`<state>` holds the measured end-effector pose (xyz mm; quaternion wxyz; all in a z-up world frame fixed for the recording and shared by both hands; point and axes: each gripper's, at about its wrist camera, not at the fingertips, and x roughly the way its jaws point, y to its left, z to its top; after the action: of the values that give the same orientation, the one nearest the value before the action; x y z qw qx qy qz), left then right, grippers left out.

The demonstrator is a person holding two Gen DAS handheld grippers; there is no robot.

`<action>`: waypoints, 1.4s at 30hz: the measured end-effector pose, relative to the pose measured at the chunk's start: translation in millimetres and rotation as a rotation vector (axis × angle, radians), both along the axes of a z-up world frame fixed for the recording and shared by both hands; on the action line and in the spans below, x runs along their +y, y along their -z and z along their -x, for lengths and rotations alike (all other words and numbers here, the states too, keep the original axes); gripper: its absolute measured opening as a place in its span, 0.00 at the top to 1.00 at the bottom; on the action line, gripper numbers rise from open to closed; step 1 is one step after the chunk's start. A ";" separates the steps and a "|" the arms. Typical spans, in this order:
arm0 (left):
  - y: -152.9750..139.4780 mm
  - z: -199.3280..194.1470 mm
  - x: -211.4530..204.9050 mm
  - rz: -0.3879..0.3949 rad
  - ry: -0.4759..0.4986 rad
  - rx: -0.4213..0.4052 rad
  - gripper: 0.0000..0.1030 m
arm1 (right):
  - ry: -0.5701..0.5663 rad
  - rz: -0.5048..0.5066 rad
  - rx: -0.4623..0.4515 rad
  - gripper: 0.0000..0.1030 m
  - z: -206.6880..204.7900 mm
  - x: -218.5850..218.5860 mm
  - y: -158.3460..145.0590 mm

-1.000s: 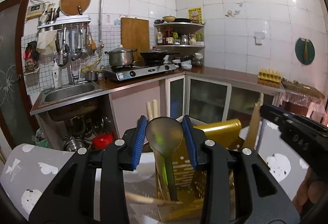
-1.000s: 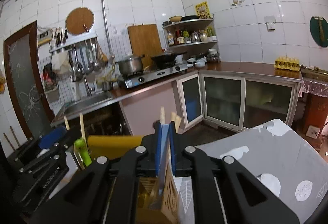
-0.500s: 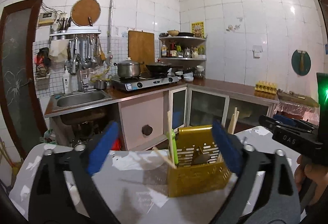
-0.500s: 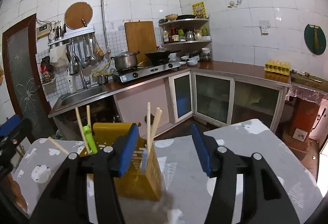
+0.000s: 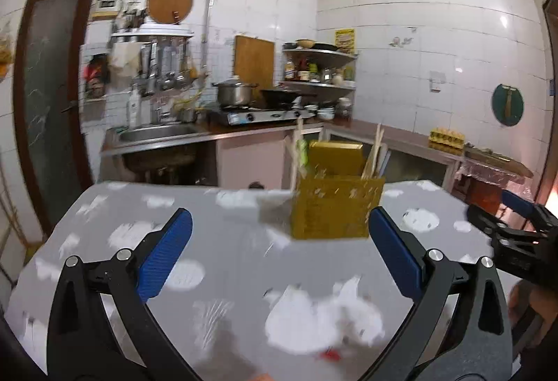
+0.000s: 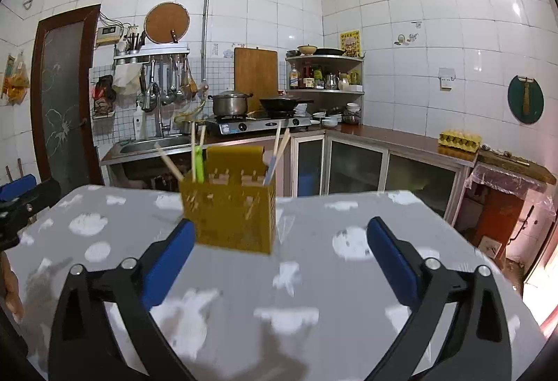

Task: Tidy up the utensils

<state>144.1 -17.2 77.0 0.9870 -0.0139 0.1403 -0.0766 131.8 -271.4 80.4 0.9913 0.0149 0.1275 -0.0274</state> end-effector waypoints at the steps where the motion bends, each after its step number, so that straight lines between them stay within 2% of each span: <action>1: 7.9 6.8 2.6 -0.002 -0.015 0.005 0.05 | 0.000 -0.005 0.000 0.04 7.0 0.4 3.8; 10: 54.3 42.2 -0.3 -0.023 -0.066 0.026 0.05 | 0.027 -0.012 0.029 0.04 50.3 2.8 50.3; 13: 63.3 44.0 -2.4 -0.042 -0.079 0.019 0.05 | 0.022 -0.018 0.017 0.04 58.7 6.4 54.3; 17: 70.8 40.3 0.4 -0.028 -0.091 0.036 0.05 | 0.024 0.016 -0.001 0.04 62.9 12.6 56.1; 24: 71.7 44.4 7.9 0.012 -0.104 0.014 0.05 | 0.036 0.015 -0.010 0.04 63.0 12.5 56.8; 31: 70.8 51.1 0.9 -0.030 -0.109 -0.006 0.05 | 0.038 0.011 -0.028 0.04 66.0 12.1 57.8; 36: 68.3 61.6 -7.1 -0.073 -0.122 -0.052 0.05 | 0.042 -0.011 -0.049 0.04 69.8 8.1 57.7; 42: 65.0 67.1 -9.2 -0.088 -0.120 -0.075 0.05 | 0.044 -0.031 -0.048 0.04 70.1 3.8 57.6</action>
<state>77.0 -26.4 12.0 0.9941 0.0241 0.1052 -0.0116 61.7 -267.5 22.7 0.9929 0.0334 0.1038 -0.0467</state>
